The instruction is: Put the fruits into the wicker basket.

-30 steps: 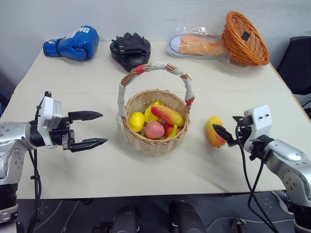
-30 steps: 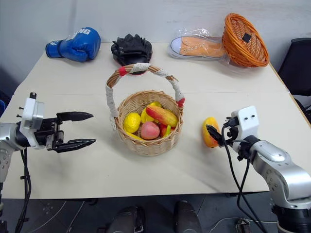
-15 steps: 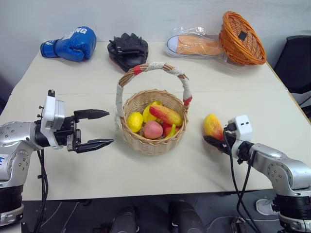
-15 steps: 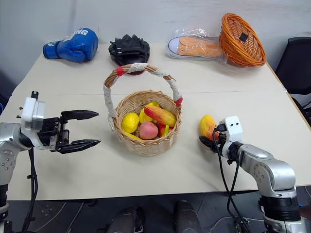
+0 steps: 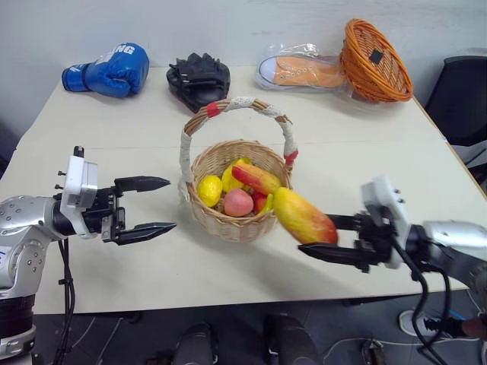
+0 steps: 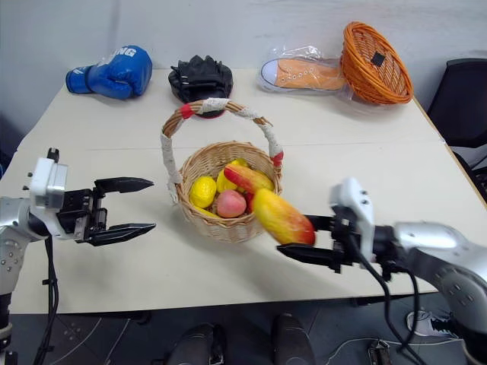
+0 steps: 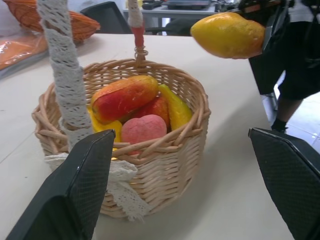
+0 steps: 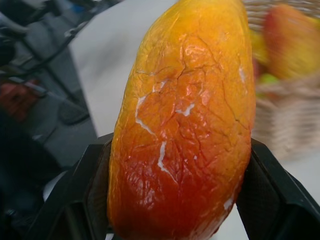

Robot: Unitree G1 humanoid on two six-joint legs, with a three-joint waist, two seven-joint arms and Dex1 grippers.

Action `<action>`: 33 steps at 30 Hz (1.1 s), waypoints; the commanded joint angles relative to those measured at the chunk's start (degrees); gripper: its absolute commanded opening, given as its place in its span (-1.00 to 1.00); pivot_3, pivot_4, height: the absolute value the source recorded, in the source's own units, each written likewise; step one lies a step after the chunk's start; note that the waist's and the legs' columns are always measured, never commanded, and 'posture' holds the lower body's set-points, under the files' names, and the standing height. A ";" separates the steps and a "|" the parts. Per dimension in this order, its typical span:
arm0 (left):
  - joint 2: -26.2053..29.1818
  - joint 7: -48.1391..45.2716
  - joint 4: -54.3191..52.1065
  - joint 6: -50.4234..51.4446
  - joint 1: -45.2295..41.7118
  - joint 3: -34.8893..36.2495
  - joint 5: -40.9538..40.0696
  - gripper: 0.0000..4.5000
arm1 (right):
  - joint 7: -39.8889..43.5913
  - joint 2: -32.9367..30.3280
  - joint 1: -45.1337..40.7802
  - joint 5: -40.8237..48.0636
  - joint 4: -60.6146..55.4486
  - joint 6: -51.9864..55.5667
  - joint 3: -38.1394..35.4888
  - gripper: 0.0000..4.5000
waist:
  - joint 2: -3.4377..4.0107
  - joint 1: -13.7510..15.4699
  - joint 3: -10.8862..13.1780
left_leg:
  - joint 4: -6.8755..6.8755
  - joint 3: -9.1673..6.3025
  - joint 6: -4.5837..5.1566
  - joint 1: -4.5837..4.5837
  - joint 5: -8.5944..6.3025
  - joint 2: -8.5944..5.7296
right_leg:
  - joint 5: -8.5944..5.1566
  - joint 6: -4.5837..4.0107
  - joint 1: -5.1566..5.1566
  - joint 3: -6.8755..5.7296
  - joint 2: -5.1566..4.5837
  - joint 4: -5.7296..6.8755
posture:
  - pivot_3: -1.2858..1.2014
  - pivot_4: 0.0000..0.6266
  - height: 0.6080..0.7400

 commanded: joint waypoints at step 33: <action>-1.43 5.43 -3.90 6.52 -0.07 2.10 -6.54 1.00 | 19.18 8.91 -10.66 -29.13 32.78 -41.28 3.08 0.98 | 0.08 0.30 0.05 | 0.88 0.23 0.27 -1.01 -0.06 -0.23 | 0.21 0.29 -0.73 -0.20 -0.05 0.24 | 0.03 -0.52 1.00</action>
